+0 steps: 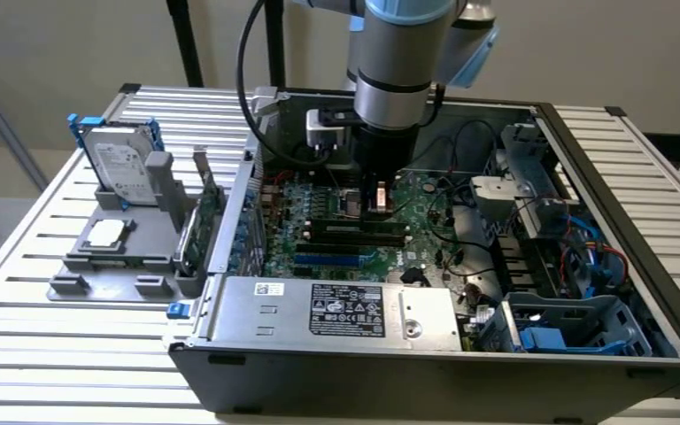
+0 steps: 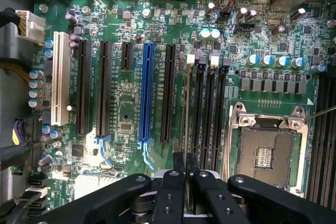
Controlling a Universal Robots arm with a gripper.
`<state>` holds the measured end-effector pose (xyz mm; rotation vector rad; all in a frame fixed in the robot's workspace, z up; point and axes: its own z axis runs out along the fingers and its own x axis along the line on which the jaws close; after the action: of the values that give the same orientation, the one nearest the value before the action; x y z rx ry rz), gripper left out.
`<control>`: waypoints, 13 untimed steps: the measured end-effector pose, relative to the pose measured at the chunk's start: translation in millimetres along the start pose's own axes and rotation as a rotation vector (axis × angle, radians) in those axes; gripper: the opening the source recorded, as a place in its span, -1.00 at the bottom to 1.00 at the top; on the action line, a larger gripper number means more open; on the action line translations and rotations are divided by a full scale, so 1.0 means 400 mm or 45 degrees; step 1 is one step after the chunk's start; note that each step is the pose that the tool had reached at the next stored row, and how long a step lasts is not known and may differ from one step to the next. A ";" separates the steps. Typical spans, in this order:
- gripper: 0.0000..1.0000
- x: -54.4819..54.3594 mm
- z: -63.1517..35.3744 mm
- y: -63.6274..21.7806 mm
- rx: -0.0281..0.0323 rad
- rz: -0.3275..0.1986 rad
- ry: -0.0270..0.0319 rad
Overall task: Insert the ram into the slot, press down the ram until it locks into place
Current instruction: 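Insert the ram into the slot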
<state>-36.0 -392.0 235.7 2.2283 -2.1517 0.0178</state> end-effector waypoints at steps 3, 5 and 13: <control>-0.73 0.000 0.001 0.000 0.0030 0.010 0.0000; -0.73 0.000 0.001 0.001 0.0036 0.019 0.0000; -0.73 0.000 0.009 0.003 0.0170 0.028 0.0003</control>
<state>-37.1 -392.1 232.0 2.2116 -2.1824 0.0332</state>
